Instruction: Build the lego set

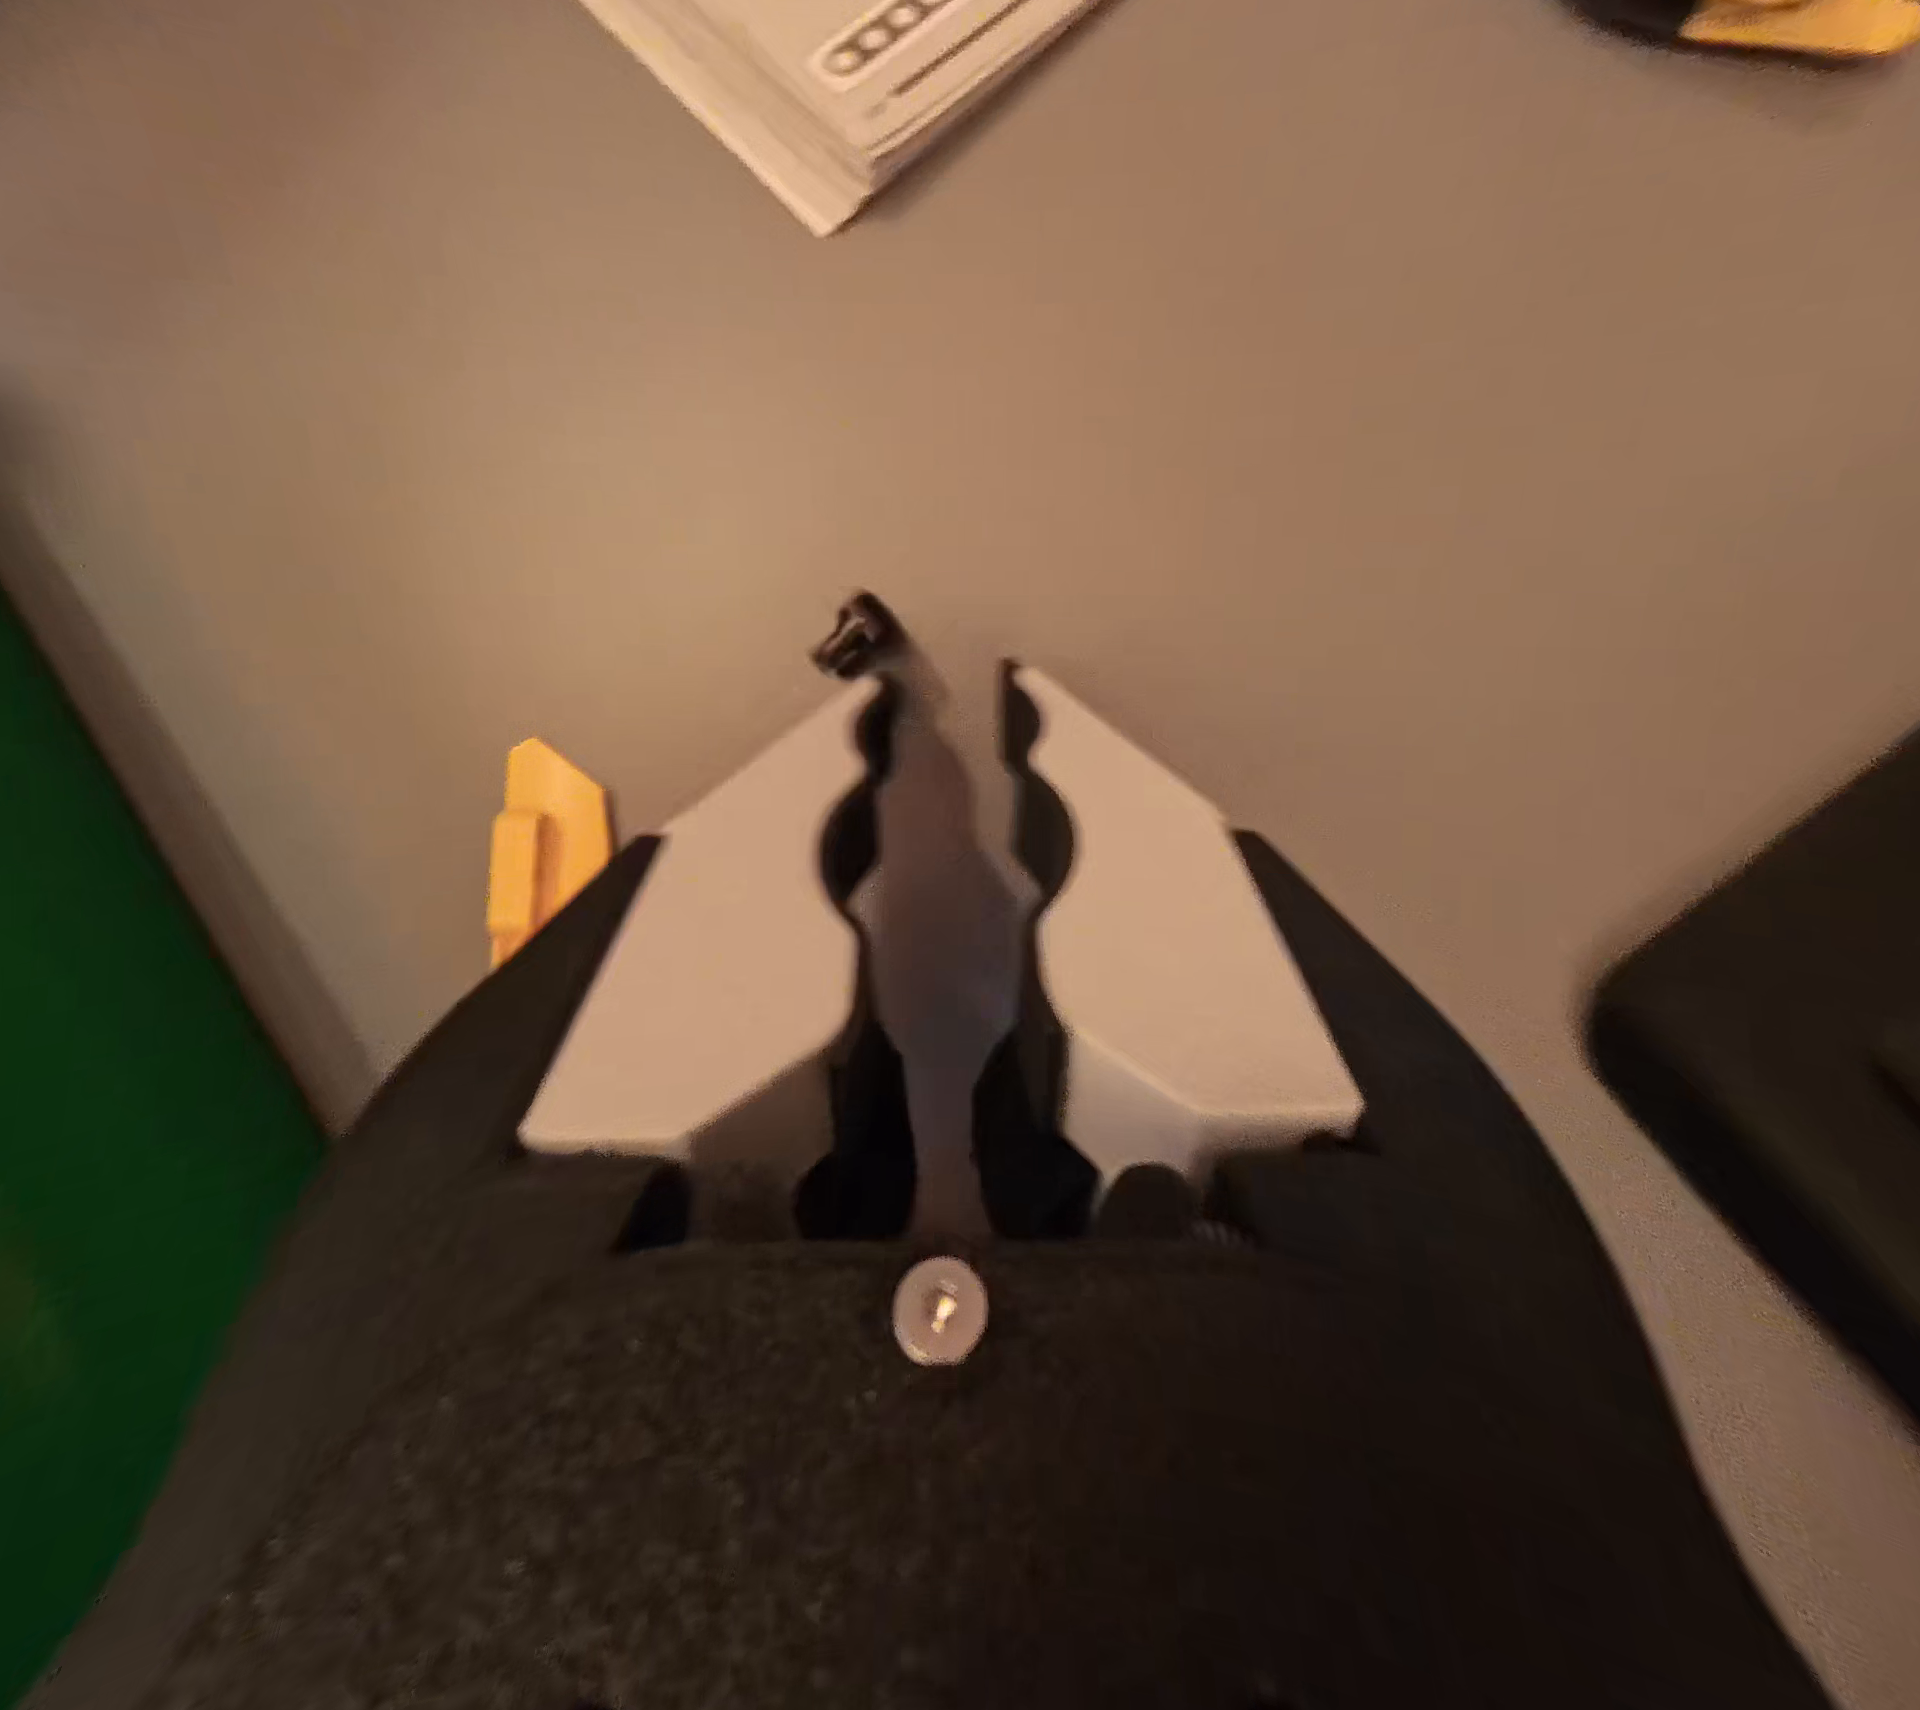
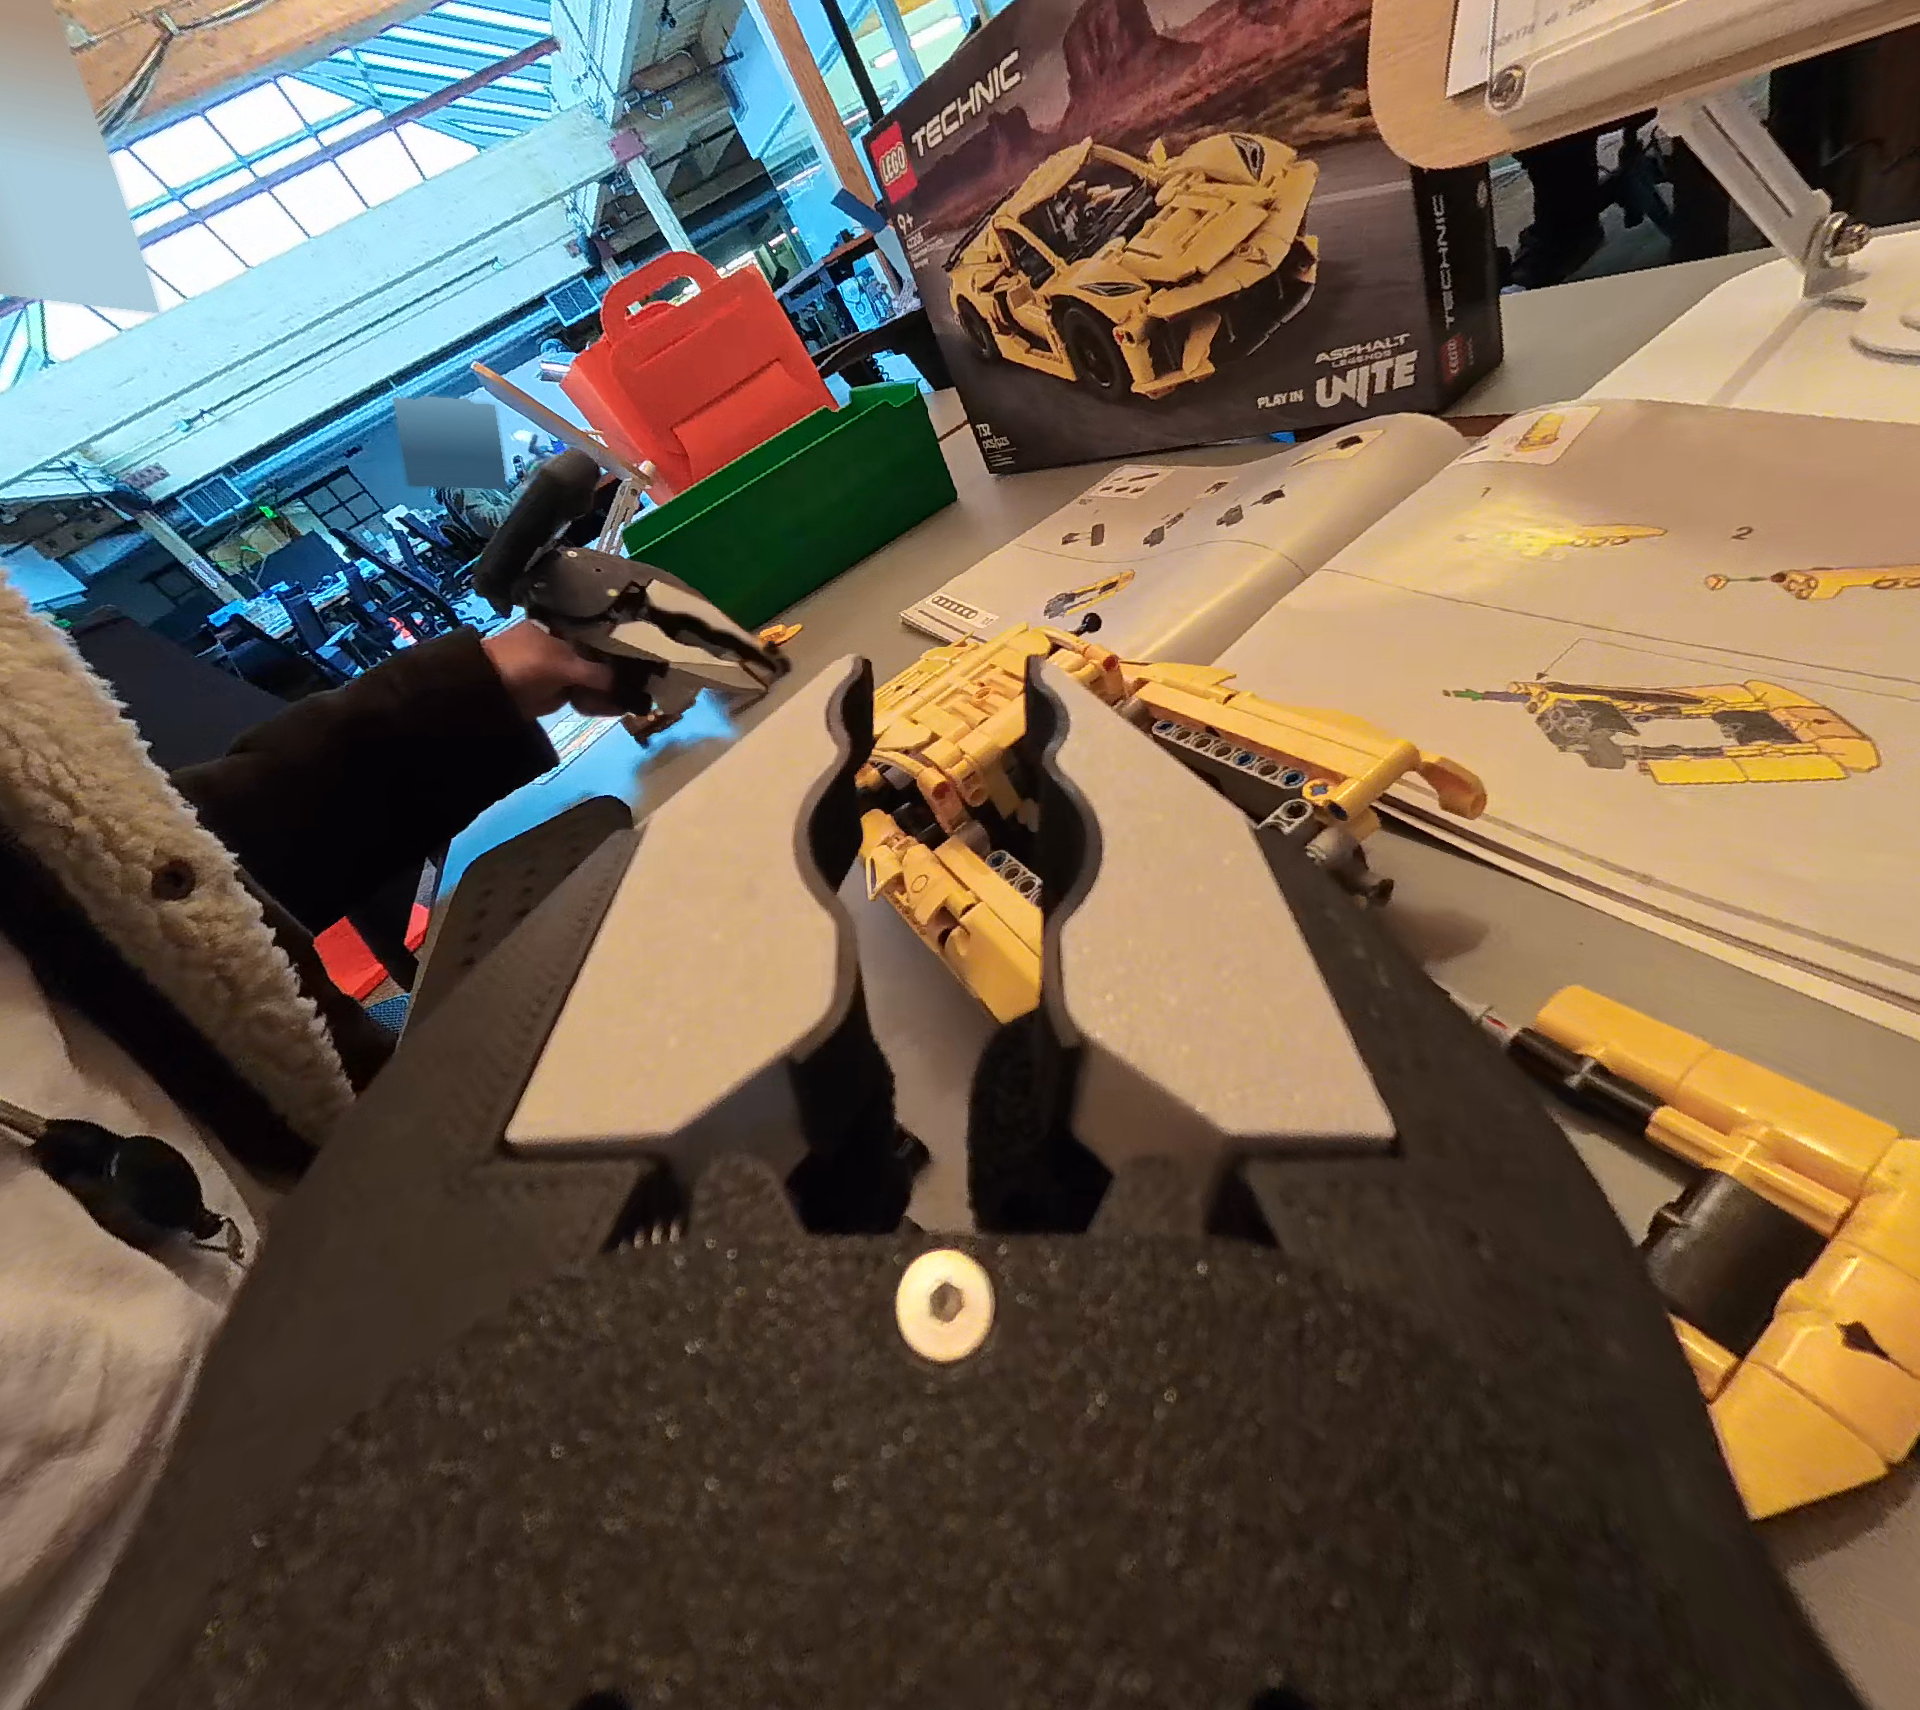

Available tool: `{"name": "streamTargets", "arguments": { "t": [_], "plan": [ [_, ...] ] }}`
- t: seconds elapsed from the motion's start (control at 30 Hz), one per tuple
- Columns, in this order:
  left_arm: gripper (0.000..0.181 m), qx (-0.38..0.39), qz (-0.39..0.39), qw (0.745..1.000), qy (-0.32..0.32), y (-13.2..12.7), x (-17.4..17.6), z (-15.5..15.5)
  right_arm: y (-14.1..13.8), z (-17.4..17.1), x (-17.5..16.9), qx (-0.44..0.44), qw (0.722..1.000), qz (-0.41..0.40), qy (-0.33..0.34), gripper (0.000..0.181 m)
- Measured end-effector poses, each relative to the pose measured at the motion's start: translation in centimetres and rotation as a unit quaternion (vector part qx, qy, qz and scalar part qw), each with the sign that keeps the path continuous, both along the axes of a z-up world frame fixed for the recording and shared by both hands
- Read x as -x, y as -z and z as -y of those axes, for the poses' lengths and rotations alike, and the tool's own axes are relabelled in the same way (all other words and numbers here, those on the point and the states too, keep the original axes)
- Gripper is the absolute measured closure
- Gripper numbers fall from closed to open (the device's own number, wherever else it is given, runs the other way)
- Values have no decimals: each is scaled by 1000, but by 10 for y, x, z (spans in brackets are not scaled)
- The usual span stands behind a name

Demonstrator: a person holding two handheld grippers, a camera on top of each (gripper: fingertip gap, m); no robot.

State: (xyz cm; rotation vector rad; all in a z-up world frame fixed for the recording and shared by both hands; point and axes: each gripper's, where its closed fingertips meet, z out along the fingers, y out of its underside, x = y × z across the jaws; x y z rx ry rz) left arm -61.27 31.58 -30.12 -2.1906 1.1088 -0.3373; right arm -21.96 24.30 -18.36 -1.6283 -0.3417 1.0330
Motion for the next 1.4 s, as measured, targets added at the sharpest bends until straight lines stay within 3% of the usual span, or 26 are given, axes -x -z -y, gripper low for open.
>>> {"name": "streamTargets", "arguments": {
  "t": [0.03,0.23,0.3,0.37,0.63,0.67,0.7,0.77,0.87,1.0,1.13,1.23,1.33,1.4],
  "plan": [
    [176,2,-8,1000,11,1,-2,3,0,0,0,0,1000,-1,-1,153],
    [177,-17,-48,999,6,1,-2,5,-2,1,0,-2,1000,-4,-2,153],
    [170,-32,-52,998,-22,-5,2,-1,-2,1,0,-1,1000,-7,-3,153],
    [149,-21,-30,998,-48,-10,-2,-7,-3,2,1,-1,1000,-9,-7,153],
    [145,-4,-19,998,-63,-1,-14,-37,2,6,9,-1,1000,10,-23,153],
    [146,2,-12,998,-62,0,-16,-39,2,7,10,-2,1000,12,-24,153],
    [167,12,-10,998,-55,1,-19,-37,1,7,10,-2,1000,12,-24,153],
    [174,24,-10,999,-28,1,-27,-30,1,7,9,-2,1000,9,-25,153],
    [174,49,16,998,33,-10,-60,-3,0,6,8,-3,1000,7,-23,153],
    [174,111,130,968,186,-39,-166,83,-1,6,8,-3,1000,7,-23,153],
    [174,116,108,950,268,-29,-248,144,0,5,8,-2,1000,7,-22,153],
    [174,94,55,943,315,-13,-275,165,-1,6,8,-3,1000,2,-23,153],
    [174,66,48,939,333,-10,-289,164,-5,8,10,-7,1000,-4,-28,153],
    [174,92,49,935,339,-10,-295,166,-6,9,12,-9,999,-6,-34,152]
  ]
}}
